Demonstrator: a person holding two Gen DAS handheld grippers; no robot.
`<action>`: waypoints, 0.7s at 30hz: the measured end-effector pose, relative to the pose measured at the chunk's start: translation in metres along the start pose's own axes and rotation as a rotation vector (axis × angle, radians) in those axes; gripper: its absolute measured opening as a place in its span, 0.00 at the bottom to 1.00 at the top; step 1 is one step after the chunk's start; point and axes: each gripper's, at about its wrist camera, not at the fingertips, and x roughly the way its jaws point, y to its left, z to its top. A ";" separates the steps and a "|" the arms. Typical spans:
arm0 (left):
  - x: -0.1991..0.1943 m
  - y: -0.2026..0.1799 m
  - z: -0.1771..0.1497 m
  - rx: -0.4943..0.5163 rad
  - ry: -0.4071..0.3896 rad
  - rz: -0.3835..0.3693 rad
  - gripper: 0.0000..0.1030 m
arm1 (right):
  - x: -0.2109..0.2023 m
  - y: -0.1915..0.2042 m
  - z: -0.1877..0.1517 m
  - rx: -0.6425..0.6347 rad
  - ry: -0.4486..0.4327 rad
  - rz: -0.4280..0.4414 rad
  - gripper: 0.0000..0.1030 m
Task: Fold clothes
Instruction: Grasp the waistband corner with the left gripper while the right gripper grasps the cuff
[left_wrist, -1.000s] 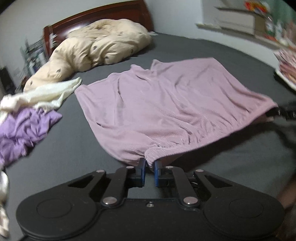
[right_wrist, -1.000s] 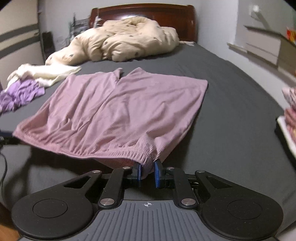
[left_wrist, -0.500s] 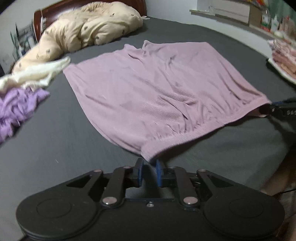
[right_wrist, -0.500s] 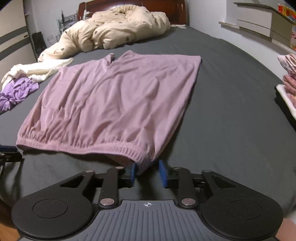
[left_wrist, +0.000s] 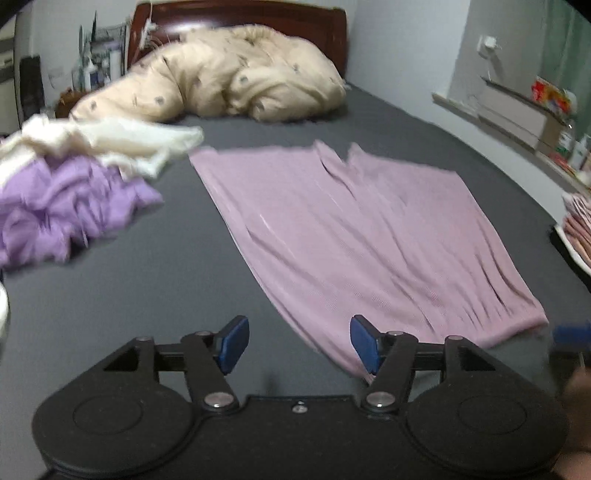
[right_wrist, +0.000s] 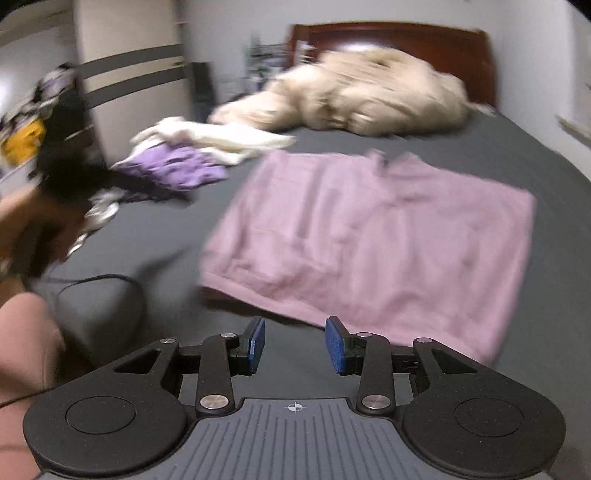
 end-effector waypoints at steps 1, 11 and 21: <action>0.002 0.007 0.009 -0.005 -0.012 0.009 0.61 | 0.009 0.012 0.003 -0.024 -0.006 0.011 0.36; 0.103 0.075 0.106 -0.219 0.003 0.037 0.63 | 0.091 0.087 0.020 -0.370 0.028 0.003 0.36; 0.190 0.112 0.139 -0.307 0.030 0.083 0.62 | 0.127 0.098 -0.005 -0.491 0.026 -0.071 0.36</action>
